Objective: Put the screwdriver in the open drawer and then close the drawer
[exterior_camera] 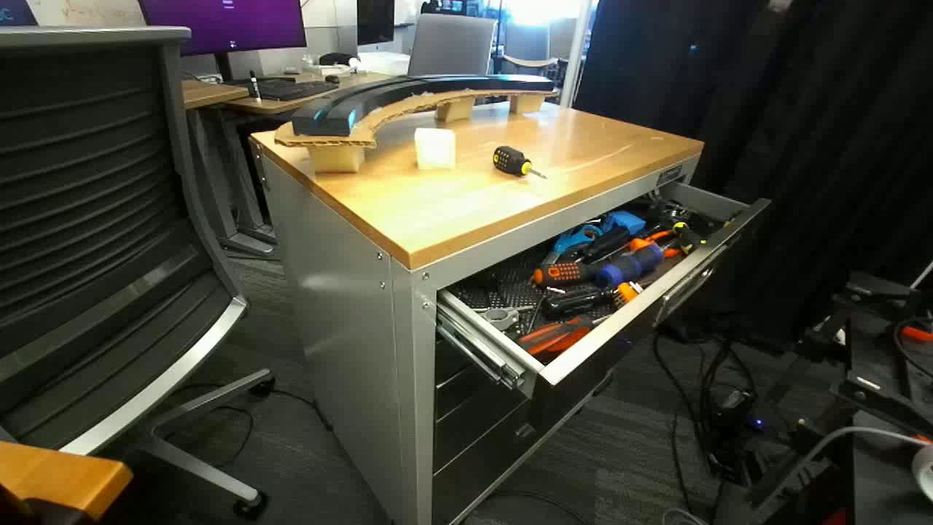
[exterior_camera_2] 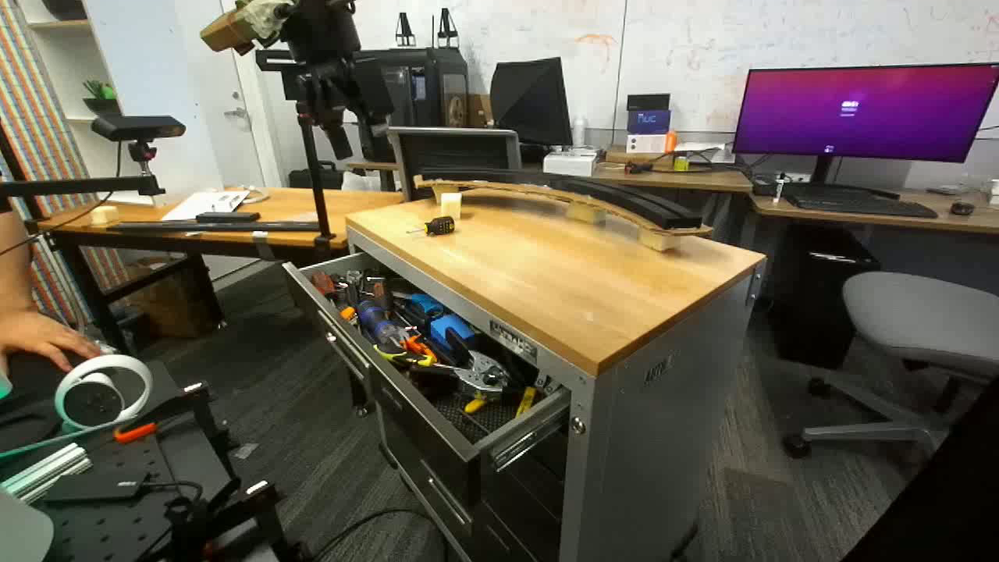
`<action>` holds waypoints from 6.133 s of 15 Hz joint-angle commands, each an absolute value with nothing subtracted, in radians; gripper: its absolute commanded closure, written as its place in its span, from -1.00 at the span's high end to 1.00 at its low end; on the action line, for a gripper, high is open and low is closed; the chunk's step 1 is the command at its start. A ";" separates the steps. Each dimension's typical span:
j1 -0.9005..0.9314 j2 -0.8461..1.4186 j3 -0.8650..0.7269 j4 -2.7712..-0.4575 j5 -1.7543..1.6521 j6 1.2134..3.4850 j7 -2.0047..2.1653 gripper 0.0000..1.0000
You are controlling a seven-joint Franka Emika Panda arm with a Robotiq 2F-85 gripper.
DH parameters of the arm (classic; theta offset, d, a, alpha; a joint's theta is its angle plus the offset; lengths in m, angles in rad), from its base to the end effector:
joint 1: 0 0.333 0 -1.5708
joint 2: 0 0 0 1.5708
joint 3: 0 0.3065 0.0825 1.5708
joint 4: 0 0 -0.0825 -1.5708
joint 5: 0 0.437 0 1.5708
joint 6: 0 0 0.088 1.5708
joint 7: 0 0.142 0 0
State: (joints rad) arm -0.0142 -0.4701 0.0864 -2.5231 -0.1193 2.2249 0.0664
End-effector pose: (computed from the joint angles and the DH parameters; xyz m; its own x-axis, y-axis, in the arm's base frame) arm 0.4708 0.0248 0.3891 0.9822 0.0750 0.1720 0.0523 -0.9897 0.1330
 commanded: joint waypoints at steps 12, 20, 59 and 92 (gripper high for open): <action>-0.006 -0.476 0.079 -2.513 -0.124 2.222 0.070 1.00; 0.005 -0.345 0.112 -2.477 -0.127 2.307 0.114 1.00; 0.106 0.184 0.245 -2.315 -0.105 2.676 0.025 -0.73; 0.178 0.293 -0.012 -2.451 -0.214 2.843 0.538 -1.00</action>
